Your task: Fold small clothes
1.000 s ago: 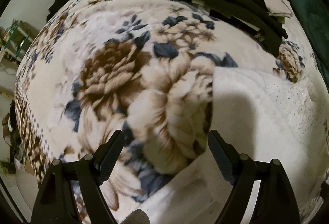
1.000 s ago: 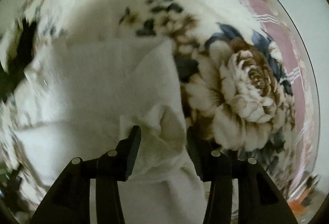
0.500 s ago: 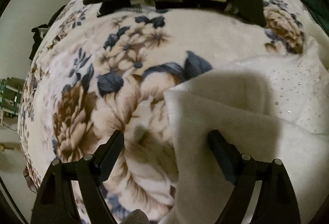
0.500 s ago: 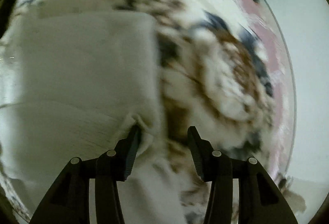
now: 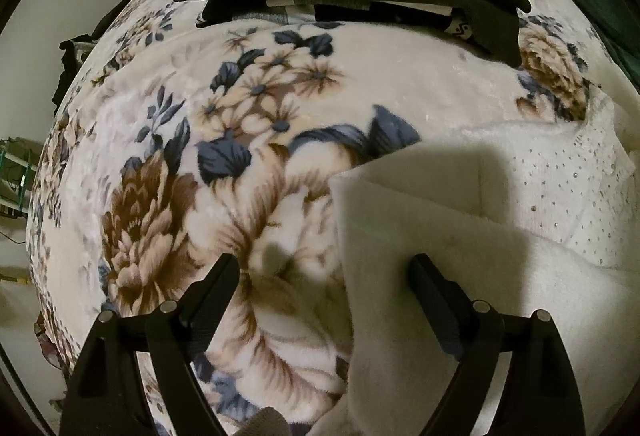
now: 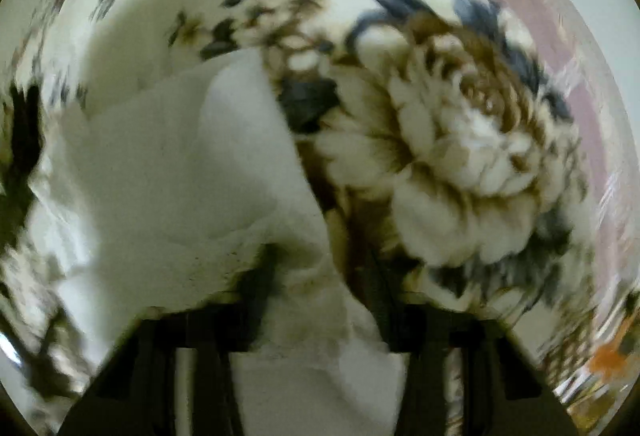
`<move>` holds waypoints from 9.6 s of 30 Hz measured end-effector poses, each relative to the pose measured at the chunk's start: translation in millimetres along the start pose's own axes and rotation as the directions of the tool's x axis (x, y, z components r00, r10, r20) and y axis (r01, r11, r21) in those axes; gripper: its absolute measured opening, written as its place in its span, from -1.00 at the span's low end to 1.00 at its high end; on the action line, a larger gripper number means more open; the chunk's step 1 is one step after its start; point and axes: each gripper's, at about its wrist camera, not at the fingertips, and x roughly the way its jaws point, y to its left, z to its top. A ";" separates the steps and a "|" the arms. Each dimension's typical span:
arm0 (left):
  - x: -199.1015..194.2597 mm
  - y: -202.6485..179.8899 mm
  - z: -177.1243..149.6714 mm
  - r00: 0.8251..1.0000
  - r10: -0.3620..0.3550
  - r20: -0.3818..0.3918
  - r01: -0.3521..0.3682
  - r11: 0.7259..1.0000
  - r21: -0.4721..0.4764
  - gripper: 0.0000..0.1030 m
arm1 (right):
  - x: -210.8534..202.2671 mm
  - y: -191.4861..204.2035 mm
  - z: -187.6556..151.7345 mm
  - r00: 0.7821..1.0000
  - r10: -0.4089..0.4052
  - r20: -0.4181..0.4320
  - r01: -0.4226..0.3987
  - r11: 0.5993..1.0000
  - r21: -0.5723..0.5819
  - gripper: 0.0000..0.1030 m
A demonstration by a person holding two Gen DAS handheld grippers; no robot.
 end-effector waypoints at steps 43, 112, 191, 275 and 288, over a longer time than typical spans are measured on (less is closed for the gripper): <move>-161.8 -119.6 -145.7 0.967 -0.256 0.007 0.250 0.951 0.184 0.85 | -104.8 -110.5 -31.9 0.987 0.155 -0.041 -0.159 0.976 -0.146 0.24; -47.4 126.1 -304.5 0.782 -0.613 -0.113 0.444 0.676 -0.588 -0.66 | 0.3 480.0 -91.9 0.992 0.006 -0.124 -0.082 0.779 -0.622 -0.68; 30.8 37.1 51.3 0.787 -0.612 -0.080 0.598 0.788 -0.145 -0.75 | 24.2 175.4 -81.3 0.913 0.408 0.006 -0.402 0.902 -0.161 0.32; -17.0 88.4 93.2 0.368 -0.913 0.178 0.873 0.274 -0.403 0.33 | -27.9 180.0 -9.8 0.553 0.832 -0.036 -0.828 0.554 0.084 0.25; 1.2 44.6 75.0 0.750 -0.658 -0.068 0.656 0.753 -0.050 0.28 | 5.3 160.8 -47.5 0.807 0.581 -0.103 -0.590 0.796 -0.134 0.29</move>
